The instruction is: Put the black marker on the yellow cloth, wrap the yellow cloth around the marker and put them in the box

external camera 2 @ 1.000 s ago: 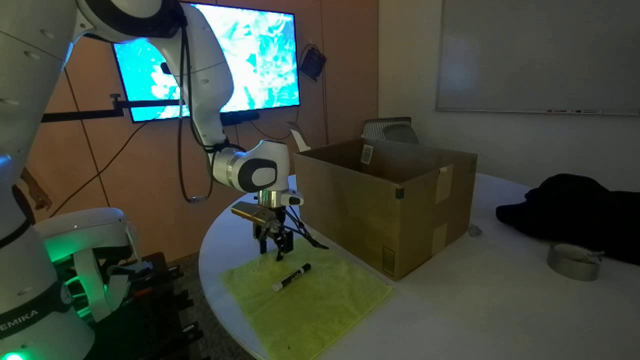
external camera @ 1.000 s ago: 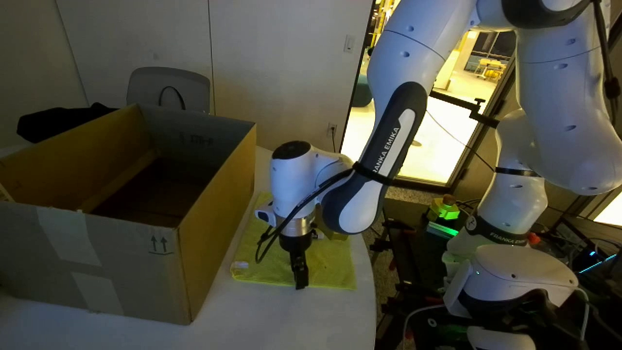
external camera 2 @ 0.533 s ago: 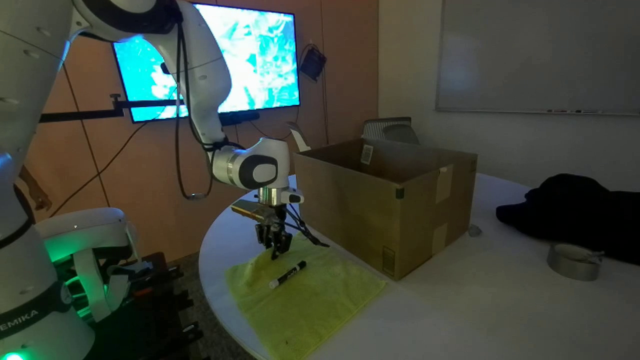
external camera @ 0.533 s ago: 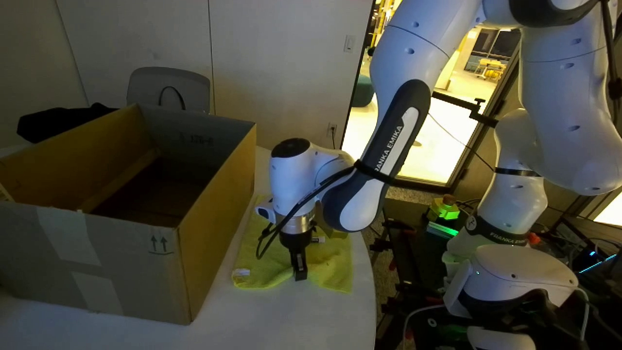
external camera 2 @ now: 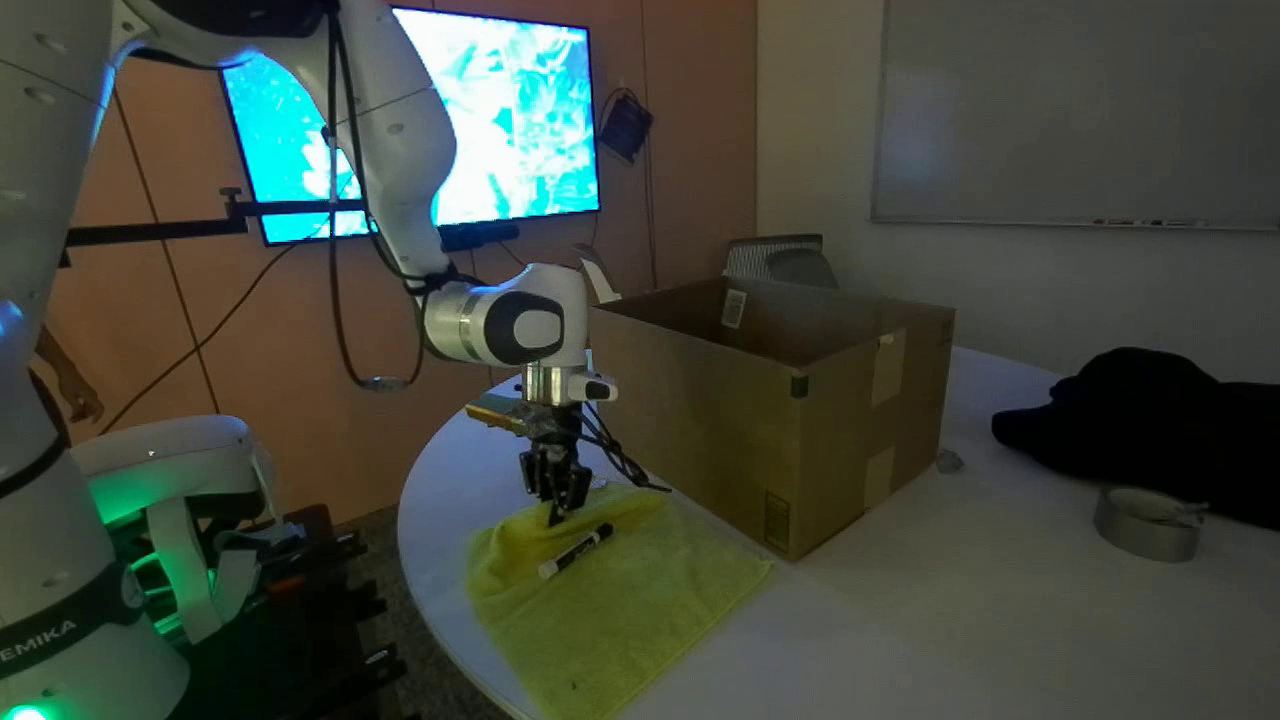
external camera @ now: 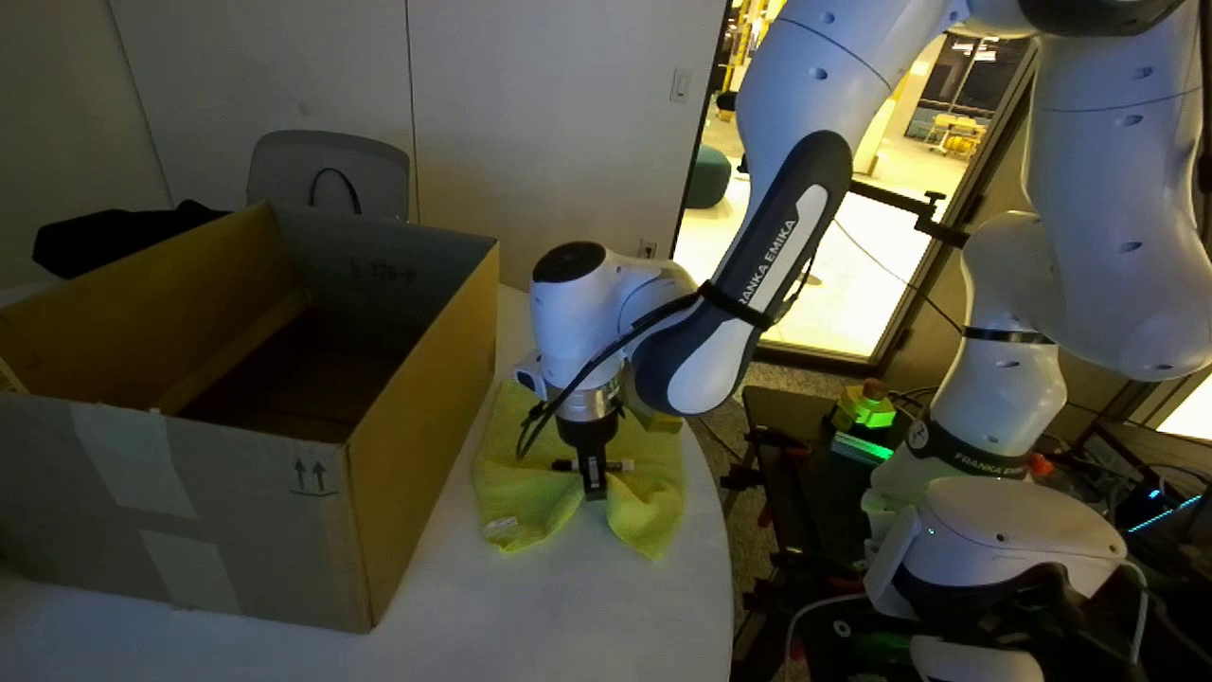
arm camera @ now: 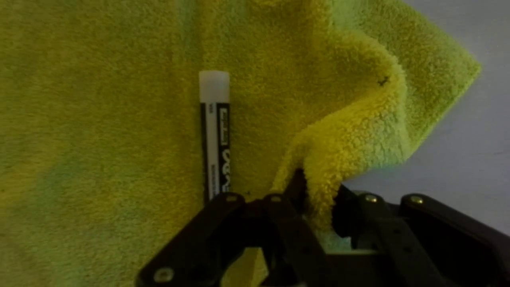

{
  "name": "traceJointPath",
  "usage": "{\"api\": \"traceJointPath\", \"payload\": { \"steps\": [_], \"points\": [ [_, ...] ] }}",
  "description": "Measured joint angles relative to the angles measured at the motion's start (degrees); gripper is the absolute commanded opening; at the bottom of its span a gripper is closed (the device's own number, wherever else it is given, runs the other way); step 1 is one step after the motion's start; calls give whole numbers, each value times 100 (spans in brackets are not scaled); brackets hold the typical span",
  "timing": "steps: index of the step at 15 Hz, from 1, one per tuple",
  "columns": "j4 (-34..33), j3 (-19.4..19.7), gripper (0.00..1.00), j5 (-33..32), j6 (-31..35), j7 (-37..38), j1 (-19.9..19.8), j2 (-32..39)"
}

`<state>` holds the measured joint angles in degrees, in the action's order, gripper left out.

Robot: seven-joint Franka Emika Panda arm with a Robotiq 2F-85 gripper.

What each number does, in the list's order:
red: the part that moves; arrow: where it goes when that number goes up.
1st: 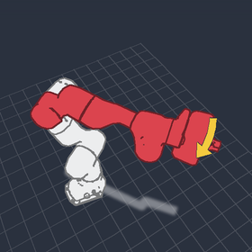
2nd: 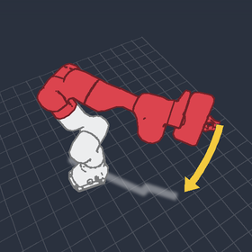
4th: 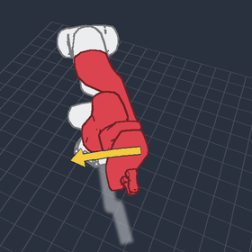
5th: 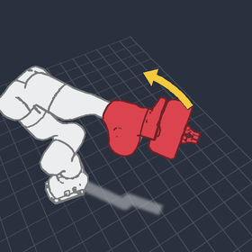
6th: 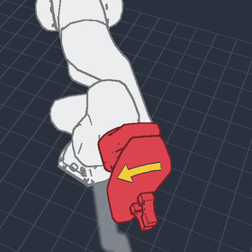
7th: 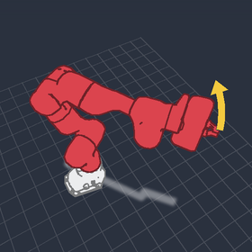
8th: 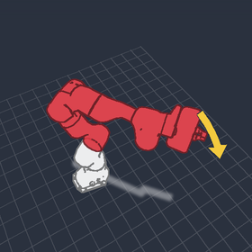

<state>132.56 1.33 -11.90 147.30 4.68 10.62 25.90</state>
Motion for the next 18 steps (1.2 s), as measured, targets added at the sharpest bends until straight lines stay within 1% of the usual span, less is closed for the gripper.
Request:
{"api": "traceJointPath", "payload": {
  "steps": [5,9,13,15,18],
  "points": [
    [239,121,3,-103,-101,165,-34,-616],
    [142,272,3,-141,-312,360,-162,-740],
    [-228,425,3,-88,-715,542,-475,-468],
    [-496,457,3,76,-912,618,-673,-187],
    [-824,470,3,328,-1013,718,-892,242]
  ]
}}
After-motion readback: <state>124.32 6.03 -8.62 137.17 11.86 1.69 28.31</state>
